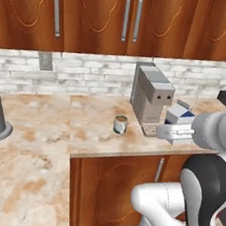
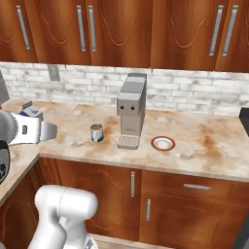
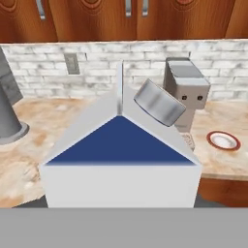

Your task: Take a sugar cube from the saucer and place it inside the coffee. Then, grab milk from the fridge and place it next to the coffee on the counter to sweeten the coffee.

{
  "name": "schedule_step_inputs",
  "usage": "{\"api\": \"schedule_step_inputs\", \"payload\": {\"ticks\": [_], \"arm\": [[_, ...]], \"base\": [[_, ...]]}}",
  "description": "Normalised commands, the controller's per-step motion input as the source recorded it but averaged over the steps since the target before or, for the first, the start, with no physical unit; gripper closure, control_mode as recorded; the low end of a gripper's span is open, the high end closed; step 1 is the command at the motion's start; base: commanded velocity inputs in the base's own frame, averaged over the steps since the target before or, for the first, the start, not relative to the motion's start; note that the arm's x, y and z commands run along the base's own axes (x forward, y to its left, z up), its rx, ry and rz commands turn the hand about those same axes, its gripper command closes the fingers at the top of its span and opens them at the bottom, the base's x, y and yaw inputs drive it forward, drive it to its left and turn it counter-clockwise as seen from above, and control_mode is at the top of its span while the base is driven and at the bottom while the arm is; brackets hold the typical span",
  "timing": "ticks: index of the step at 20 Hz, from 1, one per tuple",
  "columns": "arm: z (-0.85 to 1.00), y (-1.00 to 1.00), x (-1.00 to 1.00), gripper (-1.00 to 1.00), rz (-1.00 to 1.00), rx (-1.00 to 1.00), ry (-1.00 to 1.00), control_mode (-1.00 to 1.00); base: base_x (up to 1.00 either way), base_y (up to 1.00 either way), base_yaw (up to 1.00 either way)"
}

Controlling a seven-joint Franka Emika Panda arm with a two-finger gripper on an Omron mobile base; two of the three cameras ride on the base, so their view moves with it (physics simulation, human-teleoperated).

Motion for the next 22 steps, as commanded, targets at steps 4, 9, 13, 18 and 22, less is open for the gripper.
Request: {"api": "schedule_step_inputs", "payload": {"ticks": [4, 9, 13, 18, 22], "arm": [[0.0, 0.0, 0.0, 1.0, 0.0, 0.0, 0.0, 1.0], [0.0, 0.0, 0.0, 1.0, 0.0, 0.0, 0.0, 1.0], [-0.34, 0.48, 0.81, 1.0, -0.16, 0.02, 0.01, -1.0], [-0.69, 0.34, 0.87, 1.0, -0.29, -0.01, 0.07, -1.0], [-0.65, 0.34, 0.65, 1.0, -0.25, 0.0, 0.08, -1.0]], "base": [[-0.4, 0.14, 0.12], [0.19, 0.27, -0.01], [0.0, 0.0, 0.0], [0.0, 0.0, 0.0], [0.0, 0.0, 0.0]]}}
